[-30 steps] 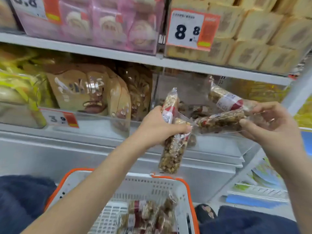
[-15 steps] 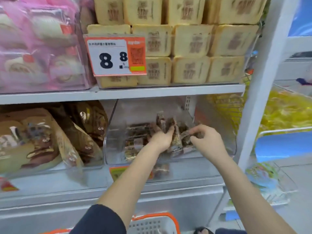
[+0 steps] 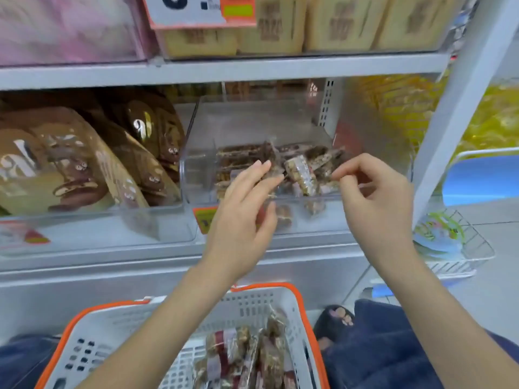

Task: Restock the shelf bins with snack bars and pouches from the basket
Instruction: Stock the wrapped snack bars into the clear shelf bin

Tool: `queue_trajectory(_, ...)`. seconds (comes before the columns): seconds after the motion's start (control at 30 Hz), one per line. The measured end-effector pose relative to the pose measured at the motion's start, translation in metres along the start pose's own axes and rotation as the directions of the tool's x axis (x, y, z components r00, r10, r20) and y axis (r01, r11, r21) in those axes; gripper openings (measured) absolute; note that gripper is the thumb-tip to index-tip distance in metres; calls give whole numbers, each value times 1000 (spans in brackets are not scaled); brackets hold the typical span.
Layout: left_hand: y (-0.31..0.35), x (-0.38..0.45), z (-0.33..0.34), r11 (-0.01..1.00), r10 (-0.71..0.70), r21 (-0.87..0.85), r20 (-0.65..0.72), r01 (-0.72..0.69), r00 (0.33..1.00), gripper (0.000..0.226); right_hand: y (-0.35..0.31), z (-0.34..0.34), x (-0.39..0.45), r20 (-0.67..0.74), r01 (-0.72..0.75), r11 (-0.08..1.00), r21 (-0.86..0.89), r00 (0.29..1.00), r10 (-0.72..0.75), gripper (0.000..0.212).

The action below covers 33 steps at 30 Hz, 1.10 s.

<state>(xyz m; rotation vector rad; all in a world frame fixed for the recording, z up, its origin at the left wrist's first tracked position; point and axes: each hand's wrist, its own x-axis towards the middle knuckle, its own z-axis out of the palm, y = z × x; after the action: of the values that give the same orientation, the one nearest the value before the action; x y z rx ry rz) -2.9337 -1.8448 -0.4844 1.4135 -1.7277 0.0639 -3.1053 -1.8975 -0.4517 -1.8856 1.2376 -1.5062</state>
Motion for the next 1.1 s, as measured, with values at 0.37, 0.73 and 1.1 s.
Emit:
queue_trajectory(0.37, -90, -304, 23, 599, -778, 433, 514, 673, 361, 40, 91, 105, -203, 834, 256, 795, -551, 214, 509, 62)
queue_trajectory(0.73, -141, -399, 18, -172, -909, 428, 279, 887, -310, 106, 148, 124, -283, 495, -147, 516, -844, 158, 855, 125)
queue_trajectory(1.1, -151, -396, 40, 160, -919, 366, 394, 917, 4, 108, 167, 148, -300, 459, -110, 502, -858, 278, 844, 117)
